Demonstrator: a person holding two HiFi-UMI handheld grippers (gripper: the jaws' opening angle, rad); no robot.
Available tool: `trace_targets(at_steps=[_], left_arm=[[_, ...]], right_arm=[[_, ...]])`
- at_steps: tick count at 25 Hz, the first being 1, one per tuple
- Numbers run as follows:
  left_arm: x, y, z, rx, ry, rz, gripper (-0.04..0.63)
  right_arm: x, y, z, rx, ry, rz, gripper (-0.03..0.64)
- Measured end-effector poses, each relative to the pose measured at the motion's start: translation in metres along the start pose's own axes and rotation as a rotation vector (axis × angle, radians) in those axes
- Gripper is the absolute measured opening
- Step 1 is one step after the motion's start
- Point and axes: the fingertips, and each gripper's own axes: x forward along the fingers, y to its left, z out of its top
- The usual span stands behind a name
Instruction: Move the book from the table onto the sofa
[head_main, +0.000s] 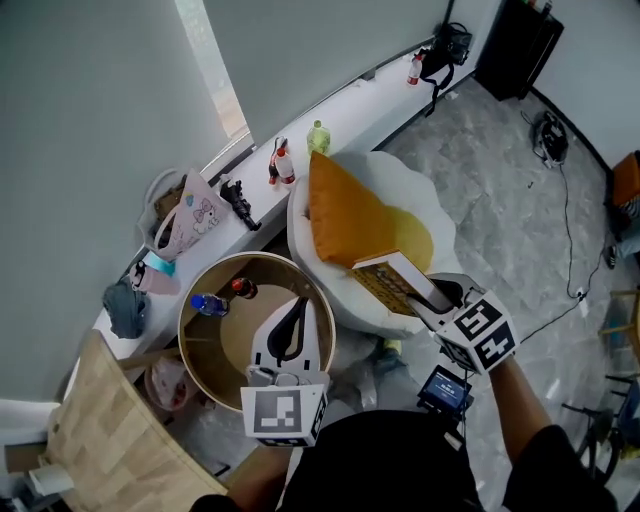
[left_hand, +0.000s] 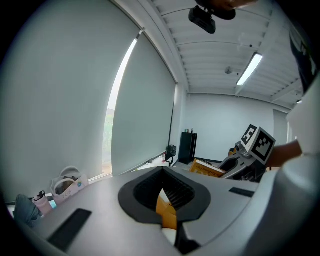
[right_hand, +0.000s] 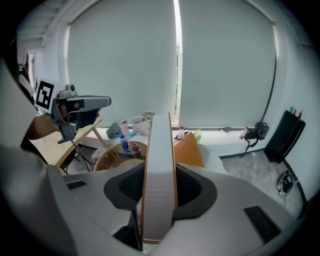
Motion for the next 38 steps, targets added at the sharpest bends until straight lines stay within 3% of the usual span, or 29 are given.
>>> trace_targets(at_steps=[7,19,27,38], left_arm=[[0.072,-0.055,0.015,0.044,0.041,-0.026,0.008],[0.179,-0.132,0.034,0.083,0.073,-0.003,0.008],[0.226,-0.149,0.023,0.075,0.085,0.011,0.008],[0.265,-0.137,-0.041,0.071,0.179,0.072,0.008]], right_arm=[[-0.014,-0.101,-0.039,0.081,-0.005,-0.052,0.148],[-0.012,-0.242,-0.08,0.09,0.002,-0.091,0.149],[0.016,-0.291,-0.108,0.139,0.028,-0.122,0.149],[0.118,-0.31,-0.178,0.216,0.109,-0.099,0.149]])
